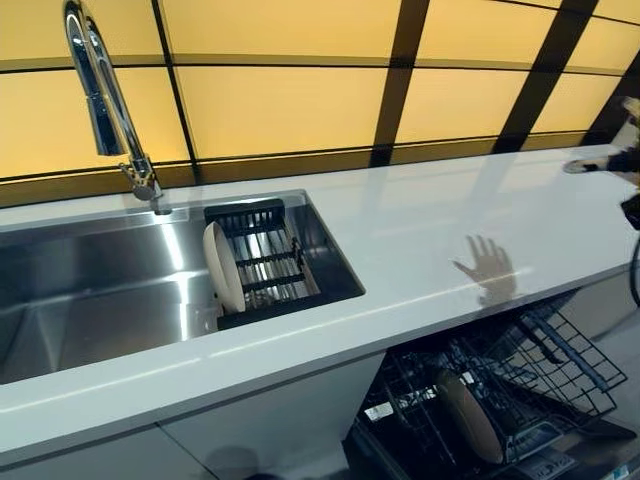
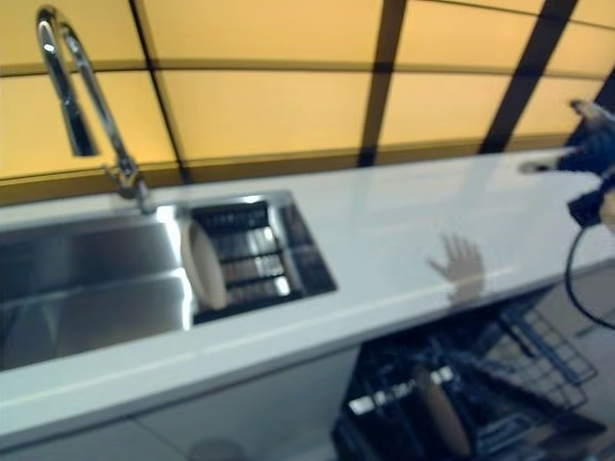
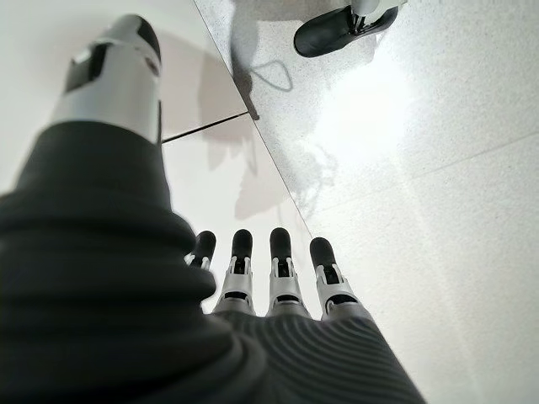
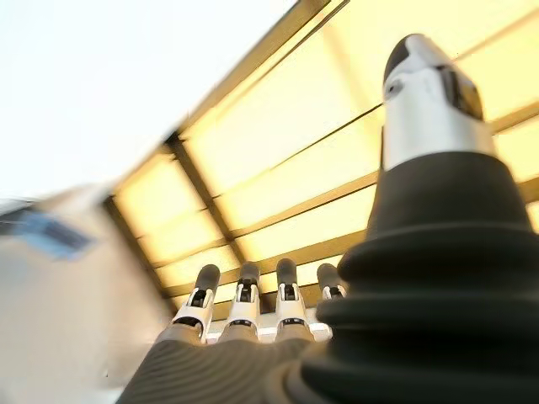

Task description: Take plates into dishwasher

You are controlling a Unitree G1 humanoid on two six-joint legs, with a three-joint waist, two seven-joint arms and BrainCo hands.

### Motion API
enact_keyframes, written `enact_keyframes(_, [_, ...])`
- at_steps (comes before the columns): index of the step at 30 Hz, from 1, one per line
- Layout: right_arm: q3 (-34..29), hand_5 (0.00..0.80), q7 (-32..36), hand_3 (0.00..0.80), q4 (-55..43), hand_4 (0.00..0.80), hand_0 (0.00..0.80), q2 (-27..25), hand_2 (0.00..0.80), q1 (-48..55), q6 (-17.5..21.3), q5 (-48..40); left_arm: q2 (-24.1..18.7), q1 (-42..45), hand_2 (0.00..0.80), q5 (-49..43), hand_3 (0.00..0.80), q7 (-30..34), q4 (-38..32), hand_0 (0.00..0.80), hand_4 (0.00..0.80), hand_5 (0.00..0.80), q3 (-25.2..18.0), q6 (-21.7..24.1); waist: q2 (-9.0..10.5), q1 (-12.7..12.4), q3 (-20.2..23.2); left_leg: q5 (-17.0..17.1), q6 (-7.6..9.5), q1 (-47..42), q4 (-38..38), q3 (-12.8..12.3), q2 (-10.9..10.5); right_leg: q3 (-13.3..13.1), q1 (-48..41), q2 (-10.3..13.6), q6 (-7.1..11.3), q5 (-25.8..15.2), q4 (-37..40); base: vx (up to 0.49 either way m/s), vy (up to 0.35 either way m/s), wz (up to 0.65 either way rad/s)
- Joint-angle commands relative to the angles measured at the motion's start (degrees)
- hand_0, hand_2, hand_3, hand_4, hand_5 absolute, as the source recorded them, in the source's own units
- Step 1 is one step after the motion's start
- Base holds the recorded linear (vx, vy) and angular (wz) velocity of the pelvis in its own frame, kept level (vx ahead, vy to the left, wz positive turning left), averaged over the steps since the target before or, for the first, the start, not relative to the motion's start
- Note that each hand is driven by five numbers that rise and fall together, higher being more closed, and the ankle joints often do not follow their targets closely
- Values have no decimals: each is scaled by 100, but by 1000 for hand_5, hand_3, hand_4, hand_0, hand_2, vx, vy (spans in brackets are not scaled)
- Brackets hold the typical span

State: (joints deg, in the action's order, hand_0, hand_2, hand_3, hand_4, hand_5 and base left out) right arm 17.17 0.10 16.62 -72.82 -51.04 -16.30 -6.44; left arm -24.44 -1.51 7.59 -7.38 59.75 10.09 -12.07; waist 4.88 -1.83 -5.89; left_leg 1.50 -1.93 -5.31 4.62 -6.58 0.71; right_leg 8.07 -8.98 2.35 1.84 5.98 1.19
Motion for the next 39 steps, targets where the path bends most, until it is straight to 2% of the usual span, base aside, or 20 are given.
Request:
enact_keyframes(1, [440,0,86,0,-48,0,0,-173,0,-741,704,781,-163,-72,0,-31,0,3,-1,0,0,0,145,18,434,-329,213,-497,233,-71,-311,205,-253,98,457,181,662,-985,219,42,-26,24])
enact_keyframes(7, [1325,0,-54,0,-99,0,0,-96,0,-1456,1404,1657,-169,81,0,-155,0,81,-10,0,0,0,200,174,575,-564,174,-464,216,-33,-284,327,-240,310,386,206,685,-1006,282,43,-34,23])
enact_keyframes(15, [1766,0,-213,0,-382,0,0,-173,0,-1684,1752,2379,-255,337,0,-255,0,196,-162,0,0,0,187,257,729,-818,42,-365,215,20,-163,463,-220,545,397,203,740,-1067,305,73,-27,21])
enact_keyframes(21, [1852,0,-396,0,-422,0,0,-206,0,-1608,1745,2694,-395,476,0,-338,0,218,-183,0,0,0,238,400,869,-980,-180,-261,205,184,-90,506,-151,675,514,147,749,-1142,335,41,-78,18])
enact_keyframes(24, [1938,0,-451,0,-450,0,0,-242,0,-1628,1802,2867,-409,507,0,-321,0,203,-184,0,0,0,246,447,867,-1004,-256,-239,204,229,-71,514,-140,734,545,144,750,-1149,335,45,-8,16])
enact_keyframes(32, [2148,0,-719,0,-532,0,0,-187,0,-1718,1591,3118,-616,445,0,-182,0,169,-237,0,0,0,297,625,925,-1135,-687,-153,189,521,-31,646,-101,855,746,129,762,-1194,319,-19,-38,20])
enact_keyframes(39, [2251,0,-850,0,-550,0,0,-108,0,-1778,1548,3154,-635,494,0,-183,0,174,-281,0,0,0,322,747,960,-1215,-839,-129,189,596,-20,726,-103,963,789,135,761,-1209,296,19,-9,15])
